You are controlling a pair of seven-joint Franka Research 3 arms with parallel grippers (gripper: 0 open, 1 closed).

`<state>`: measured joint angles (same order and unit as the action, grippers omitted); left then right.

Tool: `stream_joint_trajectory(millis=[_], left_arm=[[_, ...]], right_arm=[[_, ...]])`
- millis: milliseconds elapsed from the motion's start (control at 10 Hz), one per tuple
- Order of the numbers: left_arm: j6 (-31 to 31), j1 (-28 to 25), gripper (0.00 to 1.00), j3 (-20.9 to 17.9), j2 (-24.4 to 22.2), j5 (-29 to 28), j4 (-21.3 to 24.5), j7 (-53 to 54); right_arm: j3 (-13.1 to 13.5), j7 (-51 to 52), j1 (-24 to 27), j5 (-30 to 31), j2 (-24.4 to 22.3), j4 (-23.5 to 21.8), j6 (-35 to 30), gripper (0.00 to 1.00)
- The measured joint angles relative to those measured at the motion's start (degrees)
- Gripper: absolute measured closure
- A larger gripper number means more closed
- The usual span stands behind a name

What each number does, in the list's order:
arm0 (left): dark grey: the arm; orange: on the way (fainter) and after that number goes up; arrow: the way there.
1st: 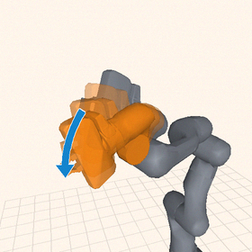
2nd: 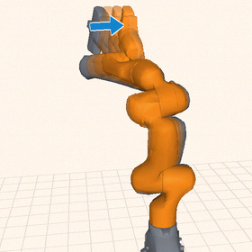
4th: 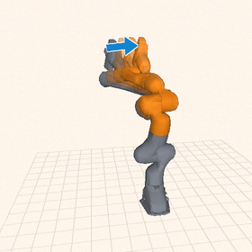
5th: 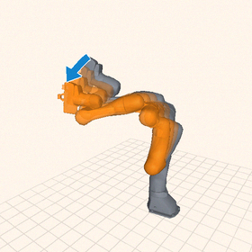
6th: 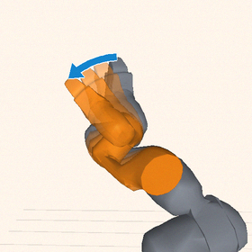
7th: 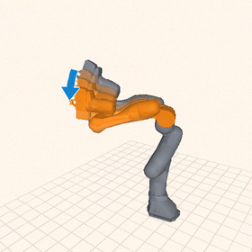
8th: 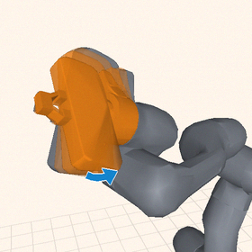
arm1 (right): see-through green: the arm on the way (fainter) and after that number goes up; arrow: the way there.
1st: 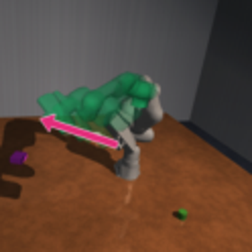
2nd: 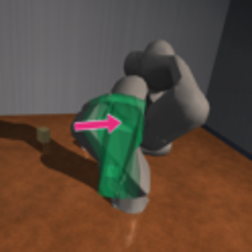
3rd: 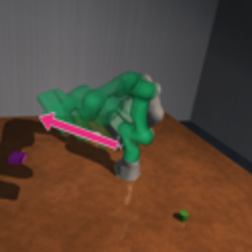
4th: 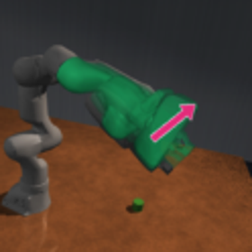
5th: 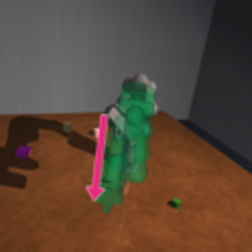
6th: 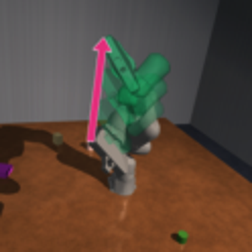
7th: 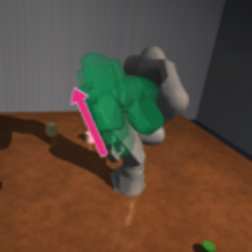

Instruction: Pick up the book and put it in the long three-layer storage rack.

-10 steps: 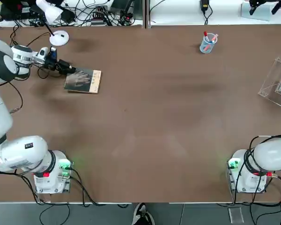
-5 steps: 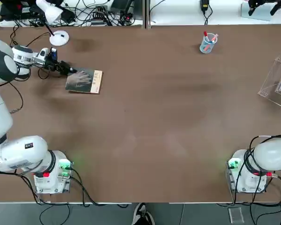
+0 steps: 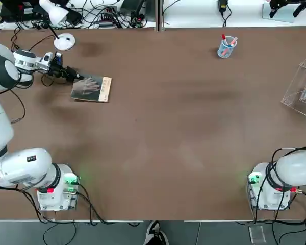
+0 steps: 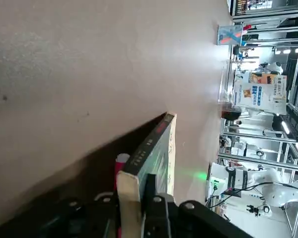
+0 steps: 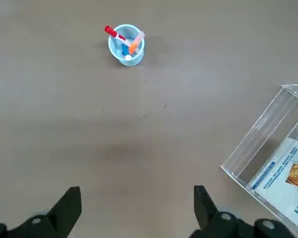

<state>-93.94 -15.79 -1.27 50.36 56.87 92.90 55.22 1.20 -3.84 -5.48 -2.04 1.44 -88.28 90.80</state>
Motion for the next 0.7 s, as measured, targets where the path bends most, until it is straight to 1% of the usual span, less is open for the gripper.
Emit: stream_joint_trajectory(millis=[200,500,700], left_arm=[[1.18,0.03,0.98,0.10,0.00,0.00,-1.02,-1.38],[4.18,0.09,0.98,0.39,-0.05,-0.01,-4.13,-5.04],[6.71,0.09,0.98,1.63,-0.38,-0.01,-6.26,-8.77]], right_arm=[[0.24,0.07,0.00,-1.01,0.00,0.00,-0.16,0.00],[0.35,0.19,0.00,-1.67,0.00,-0.05,-0.54,0.00],[0.35,0.23,0.00,-1.89,0.00,-0.13,-1.09,0.00]])
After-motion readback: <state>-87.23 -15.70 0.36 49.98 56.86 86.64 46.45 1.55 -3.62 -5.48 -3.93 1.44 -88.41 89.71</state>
